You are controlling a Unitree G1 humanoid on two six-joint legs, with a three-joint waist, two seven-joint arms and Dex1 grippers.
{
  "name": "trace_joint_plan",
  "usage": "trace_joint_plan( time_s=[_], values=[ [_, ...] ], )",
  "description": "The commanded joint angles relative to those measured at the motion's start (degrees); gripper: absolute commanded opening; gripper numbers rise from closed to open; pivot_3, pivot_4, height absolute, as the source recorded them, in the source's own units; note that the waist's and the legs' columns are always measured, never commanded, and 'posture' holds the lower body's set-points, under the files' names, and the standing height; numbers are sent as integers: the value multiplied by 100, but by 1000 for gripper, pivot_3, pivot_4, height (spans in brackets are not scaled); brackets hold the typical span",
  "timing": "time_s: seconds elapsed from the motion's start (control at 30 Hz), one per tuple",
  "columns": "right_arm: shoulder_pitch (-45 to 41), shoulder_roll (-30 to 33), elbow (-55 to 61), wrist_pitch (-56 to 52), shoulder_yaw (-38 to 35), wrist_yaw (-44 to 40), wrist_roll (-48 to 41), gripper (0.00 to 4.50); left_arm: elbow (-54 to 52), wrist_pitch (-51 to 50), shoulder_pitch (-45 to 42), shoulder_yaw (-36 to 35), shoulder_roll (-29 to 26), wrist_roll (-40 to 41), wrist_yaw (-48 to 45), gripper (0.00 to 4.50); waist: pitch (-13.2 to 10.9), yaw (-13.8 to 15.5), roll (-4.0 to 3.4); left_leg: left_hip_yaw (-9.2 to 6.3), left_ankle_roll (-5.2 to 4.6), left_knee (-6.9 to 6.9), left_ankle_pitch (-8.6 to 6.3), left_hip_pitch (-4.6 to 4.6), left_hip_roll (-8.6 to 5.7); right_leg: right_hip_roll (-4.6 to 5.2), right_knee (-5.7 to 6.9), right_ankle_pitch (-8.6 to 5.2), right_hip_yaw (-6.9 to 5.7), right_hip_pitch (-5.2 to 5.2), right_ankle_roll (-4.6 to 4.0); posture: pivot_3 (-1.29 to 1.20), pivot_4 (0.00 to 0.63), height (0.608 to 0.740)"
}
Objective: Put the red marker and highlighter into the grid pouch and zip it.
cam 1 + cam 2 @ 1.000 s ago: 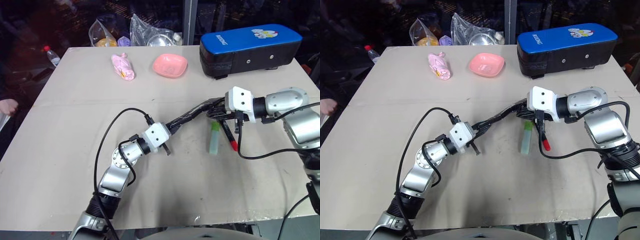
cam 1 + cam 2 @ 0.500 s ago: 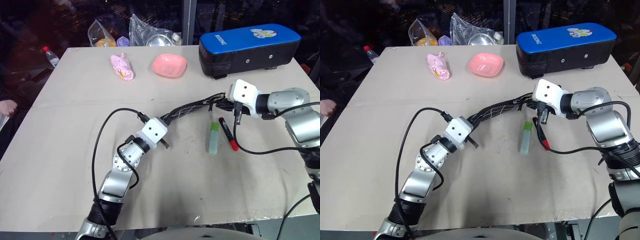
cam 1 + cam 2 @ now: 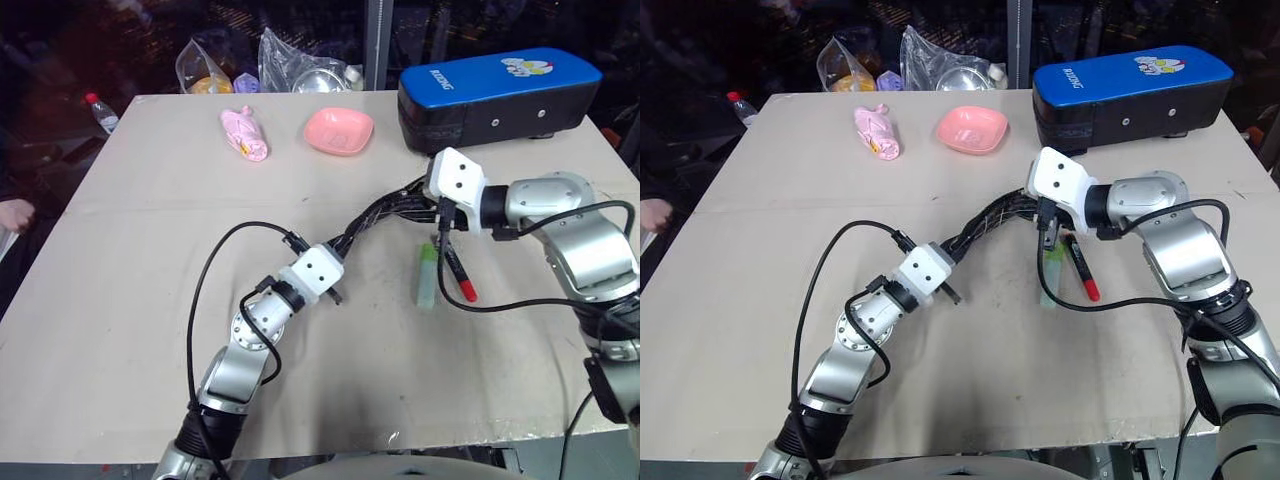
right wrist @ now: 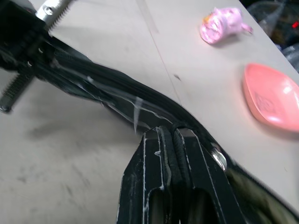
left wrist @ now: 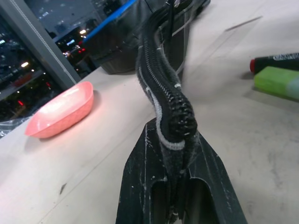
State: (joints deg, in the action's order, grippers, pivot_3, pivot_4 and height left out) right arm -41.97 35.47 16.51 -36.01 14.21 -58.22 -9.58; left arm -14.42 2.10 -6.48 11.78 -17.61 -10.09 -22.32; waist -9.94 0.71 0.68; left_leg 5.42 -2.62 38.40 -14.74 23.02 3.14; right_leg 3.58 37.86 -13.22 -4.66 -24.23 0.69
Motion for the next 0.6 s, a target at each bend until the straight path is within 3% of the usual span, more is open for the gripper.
trace_joint_plan(
  time_s=[0.03, 0.27, 0.6],
  values=[
    [-157, -188, 309, 26, 168, 22, -113, 46, -180, -7, -46, 42, 36, -61, 50, 0, 0, -1, 0, 1, 0, 0, 0, 0, 0, 0, 0, 0, 0, 0, 0, 0, 150, 740],
    [-224, -471, 235, 159, 395, 12, -82, 46, -168, 42, -91, 64, -23, -186, 34, 0, 0, 1, 0, 1, 0, 1, 0, 0, -1, 0, 1, 0, -1, 0, 0, 0, 150, 740],
    [-263, -291, -242, 639, 83, -22, -54, 46, -143, 68, 5, -11, -33, -43, -36, 0, 0, -2, 0, 1, 0, 1, 0, 0, -2, 0, 1, 0, -2, 0, 0, 0, 150, 740]
  ],
)
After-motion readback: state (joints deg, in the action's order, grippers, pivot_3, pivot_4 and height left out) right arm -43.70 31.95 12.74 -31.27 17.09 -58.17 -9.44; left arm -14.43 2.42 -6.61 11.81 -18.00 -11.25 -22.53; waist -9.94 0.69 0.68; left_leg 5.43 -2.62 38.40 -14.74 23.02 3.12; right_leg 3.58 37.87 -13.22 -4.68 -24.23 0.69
